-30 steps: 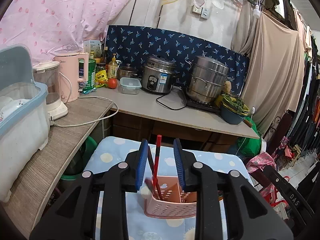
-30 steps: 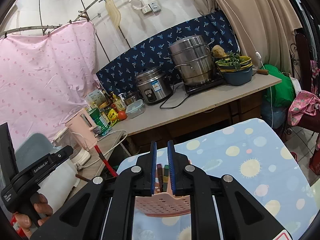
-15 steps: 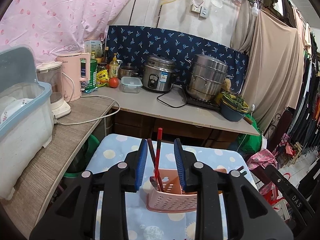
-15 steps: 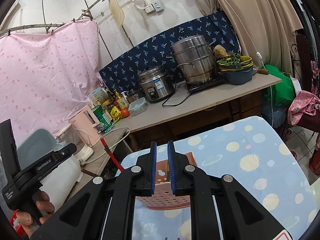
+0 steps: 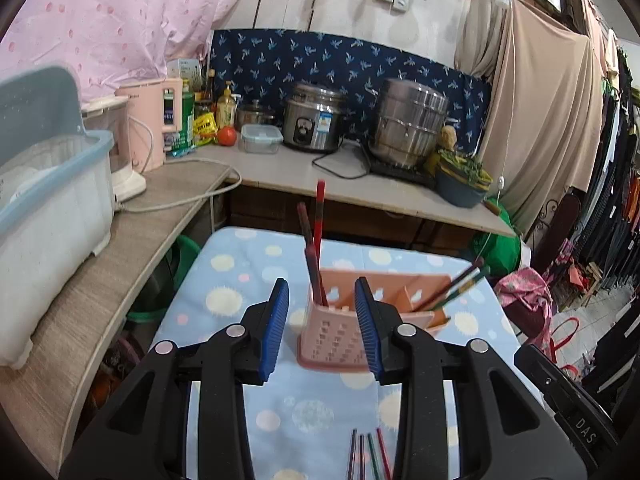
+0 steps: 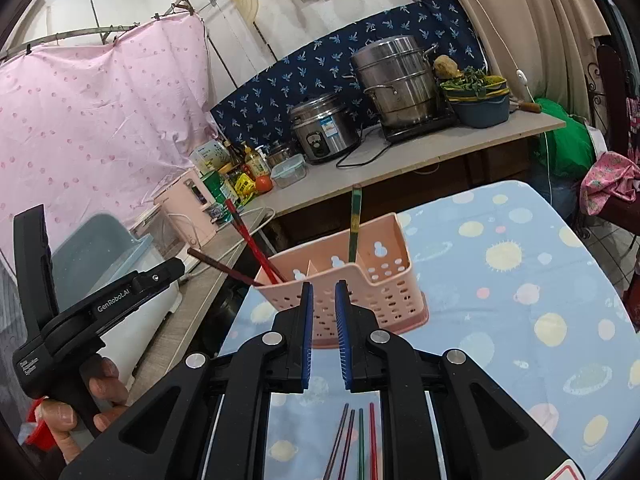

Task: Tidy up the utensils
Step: 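Move both tools back down to the remaining chopsticks on the cloth, then grasp a red chopstick with the right tool while the left tool grasps a brown chopstick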

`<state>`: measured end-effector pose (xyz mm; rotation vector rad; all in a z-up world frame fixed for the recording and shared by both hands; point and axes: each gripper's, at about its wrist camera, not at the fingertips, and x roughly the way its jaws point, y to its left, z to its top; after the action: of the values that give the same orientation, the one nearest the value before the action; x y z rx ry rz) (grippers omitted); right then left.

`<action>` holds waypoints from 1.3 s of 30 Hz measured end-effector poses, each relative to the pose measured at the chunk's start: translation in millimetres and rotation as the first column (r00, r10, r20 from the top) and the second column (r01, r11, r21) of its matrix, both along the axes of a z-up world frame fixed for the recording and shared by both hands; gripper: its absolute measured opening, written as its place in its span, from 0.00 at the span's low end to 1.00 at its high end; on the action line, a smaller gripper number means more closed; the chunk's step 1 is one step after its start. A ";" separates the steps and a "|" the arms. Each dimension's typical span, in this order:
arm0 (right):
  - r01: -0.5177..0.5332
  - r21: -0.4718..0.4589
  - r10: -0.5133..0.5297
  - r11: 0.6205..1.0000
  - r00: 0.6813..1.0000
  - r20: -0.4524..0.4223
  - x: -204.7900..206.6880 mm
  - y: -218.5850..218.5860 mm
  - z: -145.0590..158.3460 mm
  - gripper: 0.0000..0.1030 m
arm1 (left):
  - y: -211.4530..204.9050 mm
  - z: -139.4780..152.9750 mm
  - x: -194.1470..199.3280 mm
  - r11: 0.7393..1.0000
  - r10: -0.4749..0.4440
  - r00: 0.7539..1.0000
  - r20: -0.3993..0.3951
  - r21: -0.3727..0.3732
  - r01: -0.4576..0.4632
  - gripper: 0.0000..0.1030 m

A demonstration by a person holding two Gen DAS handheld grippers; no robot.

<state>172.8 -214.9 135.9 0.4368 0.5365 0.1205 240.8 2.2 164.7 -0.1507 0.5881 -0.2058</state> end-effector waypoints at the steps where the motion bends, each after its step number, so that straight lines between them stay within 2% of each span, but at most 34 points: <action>1: -0.005 -0.001 0.005 1.000 1.000 -0.011 -4.8 1.6 -4.3 0.13 | 0.8 -5.2 -4.2 1.000 -0.005 1.000 -0.012 0.001 0.005 0.32; 9: -0.034 -0.008 0.033 0.999 0.993 -0.113 -35.4 9.3 -43.1 0.13 | 0.3 -45.3 -35.2 0.999 -0.033 0.995 -0.096 0.032 0.036 0.33; 16: -0.052 -0.018 0.047 0.998 0.975 -0.217 -58.6 12.4 -84.0 0.13 | -0.5 -79.2 -55.1 0.997 -0.046 0.985 -0.169 0.051 0.056 0.34; 18: -0.054 -0.026 0.046 0.998 0.969 -0.243 -63.9 13.0 -94.8 0.13 | -0.3 -88.9 -60.8 0.997 -0.052 0.981 -0.188 0.053 0.063 0.36; 20: -0.060 -0.028 0.050 0.998 0.961 -0.272 -69.9 14.4 -106.4 0.13 | 0.4 -98.2 -67.5 0.996 -0.051 0.978 -0.202 0.061 0.064 0.43; 23: -0.067 -0.037 0.053 0.997 0.951 -0.305 -77.6 16.5 -119.9 0.13 | 1.6 -110.7 -75.6 0.995 -0.055 0.973 -0.223 0.072 0.073 0.44; 31: -0.094 -0.062 0.065 0.994 0.930 -0.363 -93.8 25.4 -143.2 0.13 | 0.9 -142.5 -95.3 0.991 -0.070 0.952 -0.297 0.090 0.101 0.45; 34: -0.100 -0.066 0.068 0.993 0.923 -0.378 -97.5 27.2 -149.2 0.14 | 1.0 -149.8 -99.5 0.990 -0.067 0.947 -0.313 0.095 0.101 0.48; 39: -0.115 -0.082 0.074 0.990 0.917 -0.392 -103.6 31.7 -153.7 0.14 | 0.5 -156.9 -105.5 0.989 -0.071 0.942 -0.329 0.097 0.108 0.49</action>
<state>69.2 -183.2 -17.9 0.3333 0.9525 0.0988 135.3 2.7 7.8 -0.0468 0.9349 -0.2372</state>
